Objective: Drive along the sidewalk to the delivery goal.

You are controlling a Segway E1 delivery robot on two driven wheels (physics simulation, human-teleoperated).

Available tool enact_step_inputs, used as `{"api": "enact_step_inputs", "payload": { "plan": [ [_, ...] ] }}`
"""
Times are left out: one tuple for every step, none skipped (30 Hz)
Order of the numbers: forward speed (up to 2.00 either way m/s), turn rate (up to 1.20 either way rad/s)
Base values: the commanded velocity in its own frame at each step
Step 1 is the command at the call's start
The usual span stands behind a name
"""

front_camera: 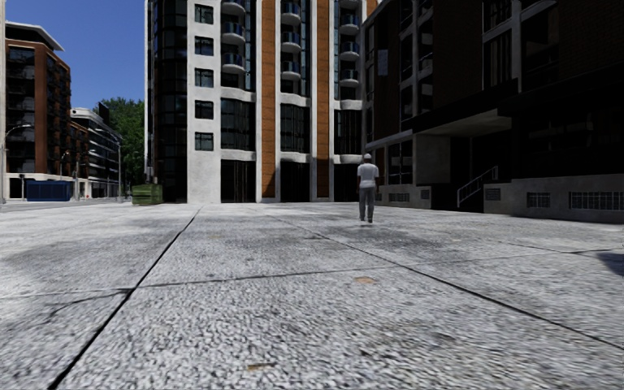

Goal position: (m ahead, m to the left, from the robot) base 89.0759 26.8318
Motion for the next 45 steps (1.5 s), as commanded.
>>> {"api": "enact_step_inputs", "payload": {
  "plan": [
    [2.0, 0.0],
    [2.0, 0.0],
    [2.0, 0.0],
    [2.0, 0.0],
    [2.0, 0.0],
    [2.0, 0.0],
    [2.0, 0.0],
    [2.0, 0.0],
    [2.0, 0.0],
    [2.0, 0.0],
    [2.0, 0.0],
    [2.0, 0.0],
    [2.0, 0.0],
    [2.0, 0.0],
    [2.0, 0.0],
    [2.0, 0.0],
    [2.0, 0.0],
    [2.0, 0.0],
    [2.0, 0.0],
    [2.0, 0.0],
    [2.0, 0.0],
    [2.0, 0.0],
    [2.0, 0.0],
    [2.0, 0.0],
    [2.0, 0.0],
    [2.0, 0.0],
    [2.0, 0.0],
    [2.0, 0.0],
    [2.0, 0.0],
    [2.0, 0.0],
    [2.0, 0.0],
    [2.0, 0.0],
    [2.0, 0.0],
    [2.0, 0.0],
    [2.0, 0.0],
    [2.0, 0.0],
    [2.0, 0.0],
    [2.0, 0.0],
    [2.0, 0.0],
    [2.0, 0.0],
    [2.0, 0.0],
    [2.0, 0.0],
    [2.0, 0.0],
    [2.0, 0.0],
    [2.0, 0.0]
  ]
}}
